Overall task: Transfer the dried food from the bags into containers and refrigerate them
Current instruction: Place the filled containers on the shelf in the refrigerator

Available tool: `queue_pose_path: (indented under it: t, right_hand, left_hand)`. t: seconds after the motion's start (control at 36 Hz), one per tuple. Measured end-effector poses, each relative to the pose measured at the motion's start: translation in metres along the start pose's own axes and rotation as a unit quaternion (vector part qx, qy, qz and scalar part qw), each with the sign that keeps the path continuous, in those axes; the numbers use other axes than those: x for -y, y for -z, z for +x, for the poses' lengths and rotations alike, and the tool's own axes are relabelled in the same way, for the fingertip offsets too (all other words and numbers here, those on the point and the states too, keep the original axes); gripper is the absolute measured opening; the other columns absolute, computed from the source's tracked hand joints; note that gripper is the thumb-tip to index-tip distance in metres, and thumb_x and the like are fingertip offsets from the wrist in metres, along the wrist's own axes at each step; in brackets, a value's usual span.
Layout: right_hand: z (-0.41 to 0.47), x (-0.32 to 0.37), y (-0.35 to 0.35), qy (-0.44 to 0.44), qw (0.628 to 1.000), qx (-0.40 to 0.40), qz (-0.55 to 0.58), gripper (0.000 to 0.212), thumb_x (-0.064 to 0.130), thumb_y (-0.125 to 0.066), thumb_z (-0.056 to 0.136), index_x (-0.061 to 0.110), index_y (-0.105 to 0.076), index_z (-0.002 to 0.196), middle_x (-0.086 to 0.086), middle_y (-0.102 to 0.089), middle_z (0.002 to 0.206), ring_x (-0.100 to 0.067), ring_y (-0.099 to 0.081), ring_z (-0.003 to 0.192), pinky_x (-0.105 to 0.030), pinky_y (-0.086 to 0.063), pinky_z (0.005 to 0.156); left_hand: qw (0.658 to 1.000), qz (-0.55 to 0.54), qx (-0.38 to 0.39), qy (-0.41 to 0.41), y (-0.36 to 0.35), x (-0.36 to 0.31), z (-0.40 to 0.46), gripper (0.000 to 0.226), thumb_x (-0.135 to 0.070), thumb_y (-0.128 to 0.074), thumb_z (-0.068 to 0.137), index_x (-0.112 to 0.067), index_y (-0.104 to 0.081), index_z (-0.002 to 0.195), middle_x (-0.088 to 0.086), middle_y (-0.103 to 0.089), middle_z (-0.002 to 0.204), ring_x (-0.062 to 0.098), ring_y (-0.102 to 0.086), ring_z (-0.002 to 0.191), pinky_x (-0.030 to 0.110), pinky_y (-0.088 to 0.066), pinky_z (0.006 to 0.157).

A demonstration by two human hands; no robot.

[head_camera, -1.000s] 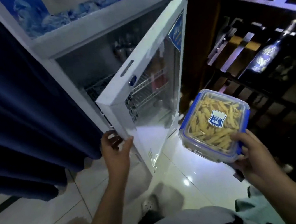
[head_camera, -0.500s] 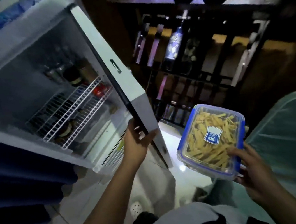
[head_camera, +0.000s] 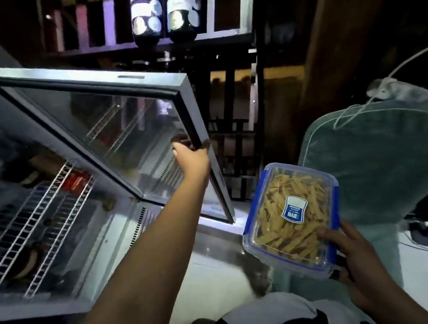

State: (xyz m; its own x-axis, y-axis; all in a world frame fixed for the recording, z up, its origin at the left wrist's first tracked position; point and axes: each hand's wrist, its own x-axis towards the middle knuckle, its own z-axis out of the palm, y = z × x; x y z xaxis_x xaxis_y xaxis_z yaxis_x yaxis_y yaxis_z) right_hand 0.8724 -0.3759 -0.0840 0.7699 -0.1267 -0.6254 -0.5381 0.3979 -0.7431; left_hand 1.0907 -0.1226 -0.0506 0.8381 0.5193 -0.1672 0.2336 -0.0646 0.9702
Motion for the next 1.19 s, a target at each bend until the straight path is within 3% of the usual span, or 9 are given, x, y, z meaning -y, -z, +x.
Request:
queue_pose_path:
  t: [0.08,0.17,0.28,0.36,0.47,0.69,0.86,0.94,1.19]
  right_hand:
    - [-0.002,-0.003,-0.003,0.003,1.000,-0.002,0.010,0.073,0.033,-0.083,0.057,0.038,-0.063,0.127,-0.006,-0.077,0.103,-0.036,-0.075,0.088,-0.061,-0.058,0.075]
    - [-0.002,-0.006,-0.010,0.002,1.000,0.009,0.012,0.081,0.039,-0.085,0.044,0.039,-0.065,0.123,-0.008,-0.077,0.105,-0.037,-0.075,0.088,-0.060,-0.059,0.074]
    - [0.001,-0.011,-0.031,-0.004,1.000,0.028,-0.011,0.079,0.036,-0.084,0.045,0.037,-0.066,0.122,-0.006,-0.077,0.103,-0.036,-0.075,0.087,-0.054,-0.060,0.070]
    - [0.001,-0.018,-0.066,0.001,0.997,0.051,-0.050,0.066,0.029,-0.081,0.060,0.037,-0.065,0.123,-0.004,-0.078,0.101,-0.032,-0.076,0.084,-0.045,-0.060,0.065]
    - [0.002,-0.023,-0.102,-0.004,0.993,0.069,-0.099,0.051,0.015,-0.073,0.082,0.038,-0.063,0.126,-0.003,-0.078,0.102,-0.035,-0.074,0.091,-0.052,-0.056,0.078]
    - [-0.005,-0.056,-0.260,-0.040,0.949,0.241,-0.198,0.060,0.024,-0.079,0.060,0.036,-0.069,0.118,-0.003,-0.076,0.111,-0.030,-0.075,0.091,-0.037,-0.057,0.061]
    - [-0.013,-0.089,-0.376,-0.032,0.910,0.323,-0.257,0.064,0.030,-0.080,0.063,0.044,-0.066,0.124,-0.001,-0.076,0.110,-0.022,-0.076,0.087,-0.028,-0.055,0.057]
    - [-0.016,-0.108,-0.426,-0.032,0.898,0.353,-0.260,0.061,0.027,-0.088,0.068,0.037,-0.067,0.124,-0.005,-0.076,0.110,-0.027,-0.076,0.089,-0.032,-0.058,0.060]
    - [-0.008,-0.127,-0.522,0.014,0.852,0.437,-0.288,0.058,0.010,-0.078,0.075,0.030,-0.066,0.128,-0.006,-0.074,0.115,-0.024,-0.074,0.096,-0.032,-0.058,0.066]
  left_hand:
    - [0.999,-0.015,0.043,0.005,0.003,-0.003,0.001,0.037,-0.004,-0.073,0.087,-0.014,-0.047,0.112,0.006,-0.064,0.109,0.019,-0.065,0.097,0.049,-0.056,0.095]
    - [0.996,-0.021,0.088,-0.008,0.018,-0.004,-0.005,0.053,-0.008,-0.074,0.088,-0.014,-0.047,0.133,0.000,-0.060,0.118,0.015,-0.062,0.102,0.039,-0.053,0.097]
    - [0.981,-0.015,0.190,0.030,0.060,0.012,-0.031,0.026,-0.026,-0.074,0.090,-0.027,-0.063,0.114,-0.007,-0.064,0.119,0.017,-0.062,0.114,0.044,-0.054,0.096]
    - [0.950,-0.009,0.291,0.116,0.118,0.038,-0.051,0.028,-0.034,-0.071,0.092,-0.032,-0.066,0.120,-0.005,-0.065,0.123,0.019,-0.061,0.118,0.041,-0.059,0.087]
    - [0.912,-0.043,0.358,0.195,0.182,0.065,-0.082,0.041,-0.040,-0.071,0.091,-0.036,-0.062,0.131,-0.004,-0.068,0.128,0.018,-0.063,0.121,0.043,-0.058,0.089]
    - [0.946,-0.139,0.221,0.191,0.343,0.075,-0.084,0.052,-0.021,-0.075,0.088,-0.037,-0.059,0.134,-0.006,-0.068,0.130,0.019,-0.067,0.115,0.034,-0.058,0.078]
    - [0.966,-0.157,0.101,0.178,0.432,0.083,-0.074,0.066,-0.015,-0.079,0.081,-0.040,-0.053,0.136,-0.006,-0.071,0.124,0.019,-0.070,0.111,0.047,-0.059,0.088]
    - [0.968,-0.175,0.034,0.179,0.465,0.093,-0.064,0.058,-0.009,-0.075,0.086,-0.040,-0.057,0.132,-0.006,-0.073,0.120,0.018,-0.072,0.106,0.041,-0.062,0.080]
    - [0.944,-0.227,-0.087,0.221,0.504,0.107,-0.020,0.059,-0.015,-0.076,0.083,-0.029,-0.056,0.137,-0.001,-0.075,0.113,0.024,-0.074,0.100,0.051,-0.061,0.082]
